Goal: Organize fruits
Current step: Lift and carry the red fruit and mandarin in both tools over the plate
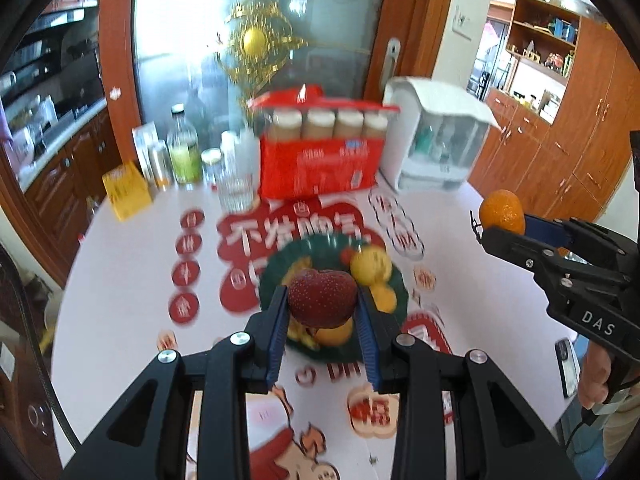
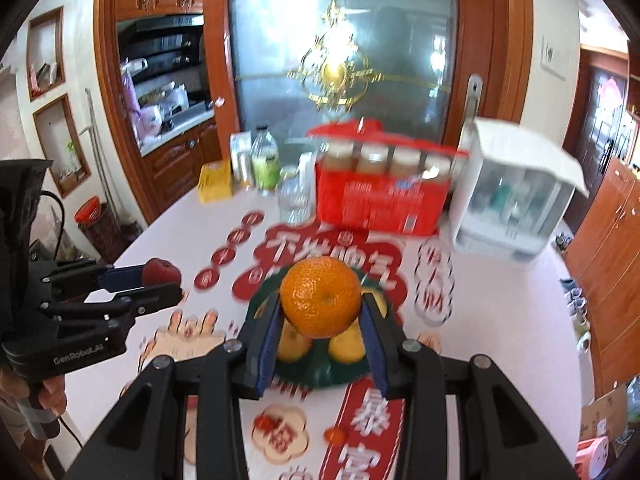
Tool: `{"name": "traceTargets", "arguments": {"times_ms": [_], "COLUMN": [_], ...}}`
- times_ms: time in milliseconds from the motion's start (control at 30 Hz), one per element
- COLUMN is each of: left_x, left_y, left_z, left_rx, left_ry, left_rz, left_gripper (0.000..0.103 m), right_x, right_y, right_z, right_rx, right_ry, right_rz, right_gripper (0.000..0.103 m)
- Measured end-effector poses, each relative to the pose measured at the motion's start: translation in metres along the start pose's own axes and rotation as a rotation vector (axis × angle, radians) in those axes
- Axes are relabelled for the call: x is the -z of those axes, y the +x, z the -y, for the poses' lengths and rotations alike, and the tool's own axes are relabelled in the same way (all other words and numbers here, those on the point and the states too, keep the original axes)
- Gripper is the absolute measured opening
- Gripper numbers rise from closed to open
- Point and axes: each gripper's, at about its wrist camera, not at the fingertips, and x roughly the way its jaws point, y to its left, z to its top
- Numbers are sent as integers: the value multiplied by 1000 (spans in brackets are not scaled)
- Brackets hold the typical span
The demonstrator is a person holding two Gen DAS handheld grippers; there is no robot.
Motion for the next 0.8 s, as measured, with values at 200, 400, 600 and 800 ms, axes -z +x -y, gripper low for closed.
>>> {"name": "traceTargets", "arguments": {"times_ms": [200,400,600,800], "left_x": [-47,-62,-49,-31], "left_y": [20,82,155,216], "left_z": [-3,-7,-11,-9], "left_rx": [-37,-24,-10,5], "left_ry": [23,-8,-59,-73], "left_rz": [29,-61,-177,-276], "left_gripper": [31,31,31,31], "right_x": [-35,-25,6,31], "right_y": [27,91,149,193], "right_z": [12,19,22,24], "right_rx": [4,-31,-58,-75], "right_ry": [22,58,77,79], "right_rz": [-3,-113,-227,-300], "right_gripper": [38,38,39,39]}}
